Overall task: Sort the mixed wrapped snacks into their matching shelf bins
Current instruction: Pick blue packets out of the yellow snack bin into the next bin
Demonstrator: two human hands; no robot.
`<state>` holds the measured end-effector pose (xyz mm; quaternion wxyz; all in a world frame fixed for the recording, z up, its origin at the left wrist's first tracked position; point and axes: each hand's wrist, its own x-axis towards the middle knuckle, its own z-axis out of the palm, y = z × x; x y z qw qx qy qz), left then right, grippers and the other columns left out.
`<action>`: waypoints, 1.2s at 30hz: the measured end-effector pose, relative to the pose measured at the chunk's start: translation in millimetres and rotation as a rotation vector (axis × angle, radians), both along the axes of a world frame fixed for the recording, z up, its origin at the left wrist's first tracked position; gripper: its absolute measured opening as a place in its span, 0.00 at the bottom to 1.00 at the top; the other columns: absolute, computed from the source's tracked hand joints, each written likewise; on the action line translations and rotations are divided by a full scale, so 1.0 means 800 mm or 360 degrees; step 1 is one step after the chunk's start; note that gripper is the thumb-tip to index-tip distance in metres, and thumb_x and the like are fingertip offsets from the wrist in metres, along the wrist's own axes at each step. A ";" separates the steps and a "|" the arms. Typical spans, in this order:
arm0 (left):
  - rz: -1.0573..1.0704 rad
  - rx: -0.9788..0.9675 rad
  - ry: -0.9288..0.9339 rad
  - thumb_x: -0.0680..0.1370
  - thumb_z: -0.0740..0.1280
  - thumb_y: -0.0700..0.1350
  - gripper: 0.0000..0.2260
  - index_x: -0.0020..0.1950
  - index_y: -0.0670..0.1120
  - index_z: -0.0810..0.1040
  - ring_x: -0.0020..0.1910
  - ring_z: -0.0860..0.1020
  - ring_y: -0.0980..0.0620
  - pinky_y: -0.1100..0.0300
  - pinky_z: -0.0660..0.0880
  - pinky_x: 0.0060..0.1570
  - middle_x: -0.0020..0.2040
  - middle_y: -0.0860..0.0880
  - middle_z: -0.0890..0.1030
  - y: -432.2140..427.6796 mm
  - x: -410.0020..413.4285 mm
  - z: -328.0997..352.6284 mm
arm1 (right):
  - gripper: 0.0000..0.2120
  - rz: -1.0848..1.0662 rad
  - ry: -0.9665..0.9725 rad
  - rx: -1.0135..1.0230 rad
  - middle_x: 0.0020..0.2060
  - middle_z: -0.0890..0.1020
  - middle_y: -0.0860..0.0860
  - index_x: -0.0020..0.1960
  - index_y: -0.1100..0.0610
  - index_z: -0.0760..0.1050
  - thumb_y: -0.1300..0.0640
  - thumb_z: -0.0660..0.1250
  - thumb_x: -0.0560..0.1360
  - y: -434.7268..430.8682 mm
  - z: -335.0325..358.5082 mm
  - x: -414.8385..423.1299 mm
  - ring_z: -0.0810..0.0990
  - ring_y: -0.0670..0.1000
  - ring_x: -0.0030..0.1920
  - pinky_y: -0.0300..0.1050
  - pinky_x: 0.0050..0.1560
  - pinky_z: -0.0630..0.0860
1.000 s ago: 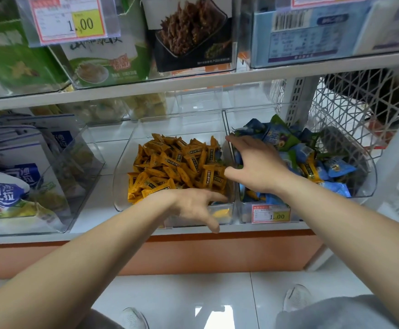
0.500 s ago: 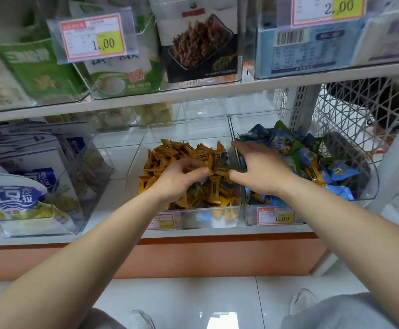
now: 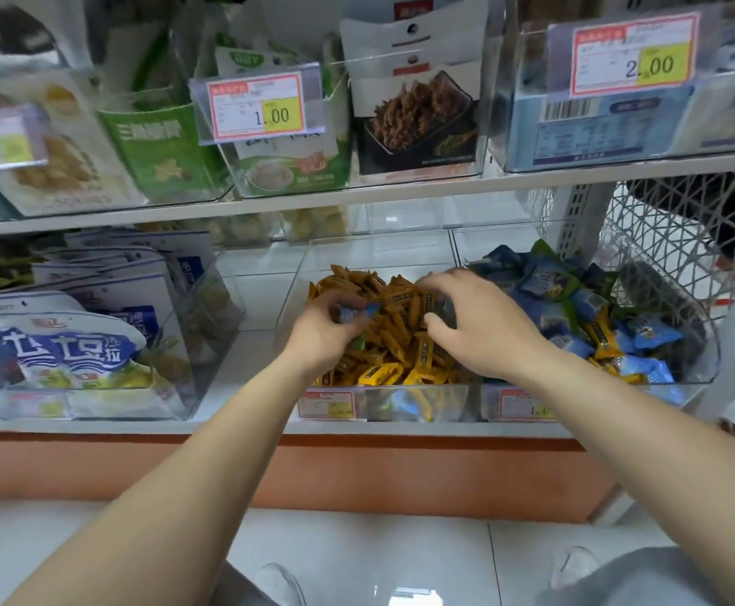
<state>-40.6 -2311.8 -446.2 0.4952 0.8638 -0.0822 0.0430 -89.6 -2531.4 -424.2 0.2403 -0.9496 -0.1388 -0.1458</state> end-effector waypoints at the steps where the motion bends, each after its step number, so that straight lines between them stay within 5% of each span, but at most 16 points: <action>1: -0.0008 -0.0047 -0.0002 0.77 0.72 0.43 0.08 0.55 0.49 0.80 0.50 0.80 0.51 0.60 0.80 0.43 0.56 0.48 0.80 0.005 -0.004 0.004 | 0.22 0.0065 0.0064 0.0041 0.65 0.77 0.49 0.73 0.50 0.70 0.51 0.63 0.79 0.007 -0.002 -0.001 0.76 0.49 0.63 0.47 0.61 0.75; 4: -0.0068 -0.0225 0.0057 0.78 0.71 0.41 0.12 0.58 0.53 0.76 0.45 0.83 0.47 0.56 0.82 0.35 0.56 0.46 0.78 0.020 -0.012 0.018 | 0.21 0.0163 0.0344 0.0029 0.64 0.79 0.50 0.72 0.53 0.71 0.55 0.62 0.79 0.026 -0.007 -0.002 0.77 0.49 0.63 0.44 0.64 0.74; 7: -0.0094 0.0125 0.0027 0.76 0.71 0.41 0.15 0.61 0.51 0.75 0.44 0.82 0.43 0.47 0.82 0.39 0.53 0.46 0.79 0.034 -0.016 0.018 | 0.15 0.0182 0.0557 -0.0172 0.57 0.83 0.52 0.63 0.55 0.79 0.57 0.61 0.79 0.043 -0.011 0.003 0.81 0.51 0.56 0.45 0.54 0.78; 10: -0.0205 0.0550 -0.0100 0.75 0.71 0.42 0.15 0.60 0.53 0.77 0.42 0.78 0.56 0.66 0.75 0.39 0.52 0.51 0.80 0.047 -0.017 0.010 | 0.11 0.0186 0.0896 -0.0324 0.46 0.83 0.54 0.49 0.57 0.79 0.54 0.59 0.79 0.059 -0.021 0.015 0.80 0.53 0.45 0.45 0.40 0.74; 13: -0.0307 0.0598 -0.0070 0.75 0.71 0.44 0.14 0.59 0.55 0.77 0.44 0.77 0.60 0.72 0.72 0.37 0.53 0.54 0.79 0.057 -0.017 0.007 | 0.17 0.0187 0.1139 -0.0367 0.42 0.75 0.60 0.46 0.66 0.73 0.53 0.56 0.81 0.070 -0.035 0.019 0.73 0.59 0.43 0.52 0.43 0.68; 17: -0.0436 0.0610 -0.0024 0.76 0.70 0.44 0.14 0.61 0.55 0.76 0.45 0.79 0.58 0.71 0.73 0.38 0.52 0.54 0.79 0.067 -0.015 0.006 | 0.17 0.0080 0.1308 -0.0083 0.59 0.76 0.67 0.59 0.70 0.73 0.59 0.52 0.83 0.074 -0.046 0.025 0.74 0.65 0.59 0.60 0.59 0.71; 20: -0.0486 0.0607 0.0009 0.77 0.70 0.45 0.15 0.62 0.54 0.76 0.48 0.79 0.56 0.62 0.78 0.46 0.54 0.53 0.80 0.070 -0.012 0.008 | 0.15 0.0094 0.1306 -0.0076 0.62 0.75 0.66 0.60 0.71 0.73 0.63 0.53 0.82 0.076 -0.049 0.029 0.73 0.65 0.61 0.60 0.60 0.70; 25: -0.0493 0.0547 0.0038 0.77 0.70 0.45 0.13 0.61 0.54 0.77 0.44 0.80 0.59 0.69 0.75 0.39 0.50 0.54 0.81 0.069 -0.008 0.010 | 0.13 0.0183 0.1281 -0.0057 0.54 0.80 0.63 0.55 0.65 0.77 0.58 0.59 0.81 0.078 -0.045 0.033 0.77 0.60 0.52 0.53 0.58 0.74; 28: -0.0509 0.0515 0.0070 0.77 0.70 0.45 0.13 0.61 0.54 0.77 0.44 0.80 0.58 0.67 0.76 0.39 0.49 0.55 0.80 0.069 -0.008 0.011 | 0.09 0.0131 0.1349 -0.0123 0.42 0.72 0.56 0.43 0.58 0.71 0.62 0.56 0.81 0.082 -0.041 0.029 0.69 0.52 0.41 0.37 0.38 0.66; 32: -0.0501 0.0459 0.0120 0.77 0.70 0.45 0.13 0.61 0.54 0.76 0.46 0.81 0.55 0.60 0.81 0.43 0.51 0.53 0.80 0.067 -0.008 0.012 | 0.17 0.0200 0.1243 -0.0217 0.42 0.67 0.64 0.42 0.65 0.69 0.51 0.54 0.79 0.080 -0.030 0.019 0.66 0.58 0.41 0.53 0.43 0.64; 36: -0.0482 0.0307 0.0182 0.77 0.70 0.43 0.13 0.59 0.55 0.76 0.45 0.82 0.52 0.57 0.83 0.39 0.51 0.51 0.80 0.066 -0.008 0.014 | 0.15 0.0298 0.1248 -0.0202 0.39 0.75 0.51 0.42 0.56 0.72 0.45 0.61 0.77 0.068 -0.027 0.017 0.73 0.53 0.41 0.49 0.41 0.67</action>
